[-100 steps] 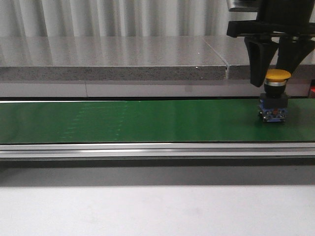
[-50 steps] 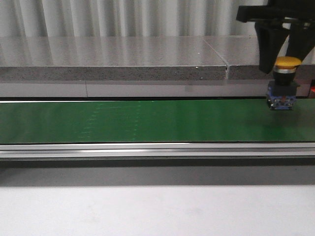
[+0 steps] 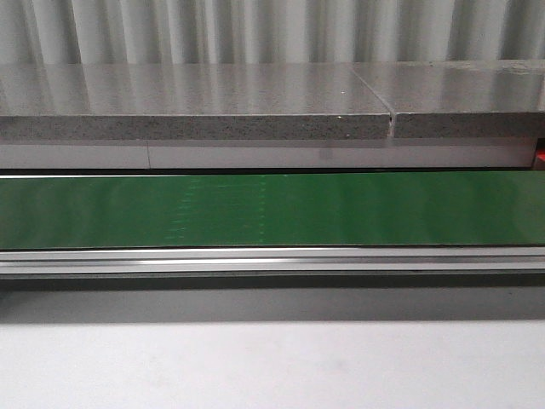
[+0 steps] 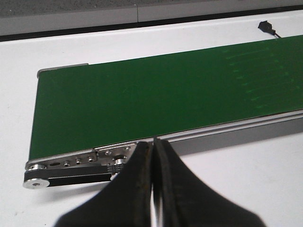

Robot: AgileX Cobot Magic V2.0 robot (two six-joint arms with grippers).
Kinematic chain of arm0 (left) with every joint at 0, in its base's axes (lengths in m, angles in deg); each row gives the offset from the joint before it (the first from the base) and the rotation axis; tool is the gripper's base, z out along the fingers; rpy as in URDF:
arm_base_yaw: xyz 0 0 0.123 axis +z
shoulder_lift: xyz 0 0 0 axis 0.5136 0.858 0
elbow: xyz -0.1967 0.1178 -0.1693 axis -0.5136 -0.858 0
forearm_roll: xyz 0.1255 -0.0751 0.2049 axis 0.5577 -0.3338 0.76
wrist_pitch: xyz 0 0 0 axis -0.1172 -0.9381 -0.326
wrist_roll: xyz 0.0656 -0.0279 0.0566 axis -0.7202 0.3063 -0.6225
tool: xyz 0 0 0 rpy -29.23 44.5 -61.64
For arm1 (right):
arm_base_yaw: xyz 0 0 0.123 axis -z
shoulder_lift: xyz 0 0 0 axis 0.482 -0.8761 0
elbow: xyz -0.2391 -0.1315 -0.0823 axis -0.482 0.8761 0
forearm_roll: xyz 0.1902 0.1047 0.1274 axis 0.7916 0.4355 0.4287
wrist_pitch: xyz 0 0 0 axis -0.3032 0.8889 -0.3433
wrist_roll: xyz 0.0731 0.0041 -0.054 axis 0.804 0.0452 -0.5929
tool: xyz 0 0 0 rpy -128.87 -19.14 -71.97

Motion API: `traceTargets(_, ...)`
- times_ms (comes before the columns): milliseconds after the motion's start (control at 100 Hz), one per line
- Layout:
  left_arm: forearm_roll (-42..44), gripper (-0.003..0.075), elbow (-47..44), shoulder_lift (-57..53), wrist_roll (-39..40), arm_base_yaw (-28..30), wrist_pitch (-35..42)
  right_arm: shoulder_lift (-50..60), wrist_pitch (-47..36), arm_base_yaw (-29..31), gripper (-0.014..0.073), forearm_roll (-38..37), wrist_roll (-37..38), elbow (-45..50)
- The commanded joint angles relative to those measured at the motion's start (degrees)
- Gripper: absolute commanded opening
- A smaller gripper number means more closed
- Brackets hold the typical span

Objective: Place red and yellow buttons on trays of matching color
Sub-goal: 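Carry the yellow button into the yellow tray and open the right gripper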

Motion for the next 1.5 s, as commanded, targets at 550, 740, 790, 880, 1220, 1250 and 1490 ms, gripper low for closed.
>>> traceTargets(550, -1.0, -0.0020, 1.5, 0.3, -0.1, -0.4, 3.6, 4.6, -2.9, 26.6, 0.0090, -2.0, 0.0, 5.2)
traceTargets(740, -1.0, -0.0020, 1.5, 0.3, -0.1, -0.4, 3.6, 4.1, -9.6, 32.2, 0.0090, -2.2, 0.0, 12.4)
traceTargets(790, -1.0, -0.0020, 1.5, 0.3, -0.1, -0.4, 3.6, 4.0, -11.7, 33.2, 0.0090, -2.2, 0.0, 14.5)
traceTargets(880, -1.0, -0.0020, 1.5, 0.3, -0.1, -0.4, 3.6, 3.1, -14.7, 34.3, 0.0090, -2.2, 0.0, 16.8)
traceTargets(1220, -1.0, -0.0020, 1.5, 0.3, -0.1, -0.4, 3.6, -3.4, -15.3, 35.3, 0.0090, -6.1, 0.0, 19.5)
traceTargets(1250, -1.0, -0.0020, 1.5, 0.3, -0.1, -0.4, 3.6, -4.0, -15.4, 35.3, 0.0090, -6.1, 0.0, 19.5)
traceTargets(1490, -1.0, -0.0020, 1.5, 0.3, -0.1, -0.4, 3.6, -6.7, -18.4, 35.3, 0.0090, -6.0, 0.2, 20.2)
